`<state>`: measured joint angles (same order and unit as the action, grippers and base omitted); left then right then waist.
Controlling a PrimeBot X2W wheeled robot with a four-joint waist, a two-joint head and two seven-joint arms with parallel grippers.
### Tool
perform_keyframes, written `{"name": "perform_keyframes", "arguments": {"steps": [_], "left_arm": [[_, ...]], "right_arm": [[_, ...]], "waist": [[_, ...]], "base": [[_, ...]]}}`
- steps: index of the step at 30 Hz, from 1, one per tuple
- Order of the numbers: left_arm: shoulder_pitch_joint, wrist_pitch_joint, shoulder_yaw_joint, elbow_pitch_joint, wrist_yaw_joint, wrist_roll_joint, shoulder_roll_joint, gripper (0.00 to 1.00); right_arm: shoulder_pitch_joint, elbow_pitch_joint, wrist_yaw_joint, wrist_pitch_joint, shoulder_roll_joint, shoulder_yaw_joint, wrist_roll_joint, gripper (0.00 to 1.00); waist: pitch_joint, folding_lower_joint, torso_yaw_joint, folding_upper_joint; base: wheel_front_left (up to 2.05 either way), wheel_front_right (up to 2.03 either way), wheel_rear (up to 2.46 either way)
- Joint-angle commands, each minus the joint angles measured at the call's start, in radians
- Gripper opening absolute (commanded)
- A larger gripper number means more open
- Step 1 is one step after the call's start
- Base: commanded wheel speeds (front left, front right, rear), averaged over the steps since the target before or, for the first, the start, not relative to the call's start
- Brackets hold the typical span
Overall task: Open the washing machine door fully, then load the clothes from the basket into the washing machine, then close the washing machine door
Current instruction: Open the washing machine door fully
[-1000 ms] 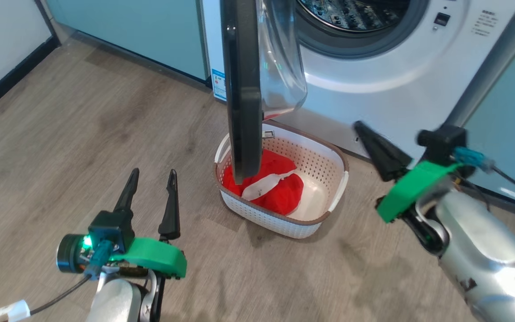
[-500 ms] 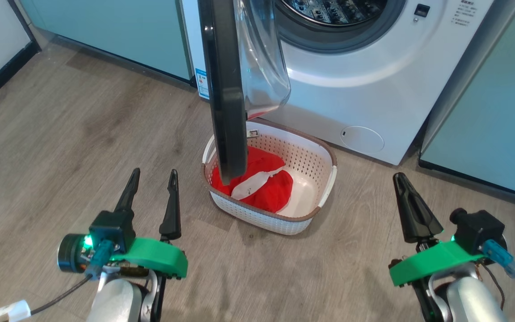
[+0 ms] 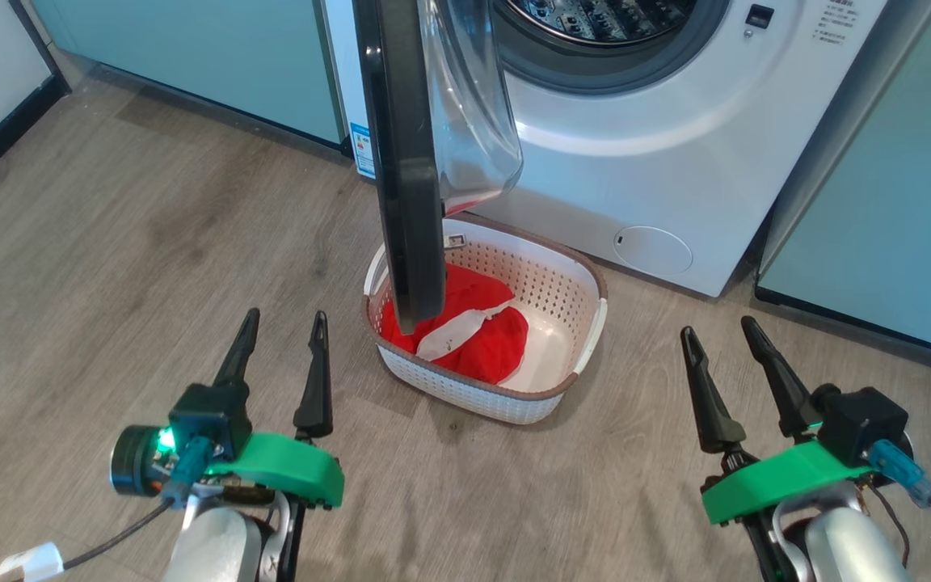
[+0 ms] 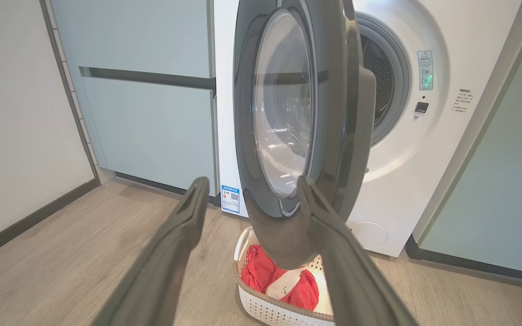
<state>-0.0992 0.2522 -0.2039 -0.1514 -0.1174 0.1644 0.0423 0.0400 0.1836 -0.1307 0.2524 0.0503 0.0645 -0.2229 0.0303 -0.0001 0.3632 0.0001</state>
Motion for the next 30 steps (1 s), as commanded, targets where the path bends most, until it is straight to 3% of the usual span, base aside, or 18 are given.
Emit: {"name": "perform_keyframes", "arguments": {"steps": [1, 29, 30], "left_arm": [[-0.023, 0.01, 0.025, 0.025, -0.006, -0.006, 0.008, 1.0], [-0.019, 0.01, 0.018, 0.014, -0.007, 0.005, 0.008, 1.0], [-0.018, 0.01, 0.018, 0.013, -0.003, 0.012, 0.008, 0.95]], "right_arm": [[0.022, -0.031, 0.0, 0.009, 0.0, 0.024, -0.007, 1.0], [0.02, -0.042, 0.0, 0.009, 0.0, 0.042, -0.015, 1.0], [0.021, -0.044, 0.0, 0.009, 0.0, 0.044, -0.014, 1.0]], "waist": [[0.0, 0.0001, 0.001, -0.0001], [-0.019, 0.0001, -0.009, -0.0001], [-0.018, 0.0001, -0.01, -0.0001]], "base": [[0.0, 0.0, 0.0], [0.0, 0.0, 0.0], [0.0, 0.0, 0.0]]}}
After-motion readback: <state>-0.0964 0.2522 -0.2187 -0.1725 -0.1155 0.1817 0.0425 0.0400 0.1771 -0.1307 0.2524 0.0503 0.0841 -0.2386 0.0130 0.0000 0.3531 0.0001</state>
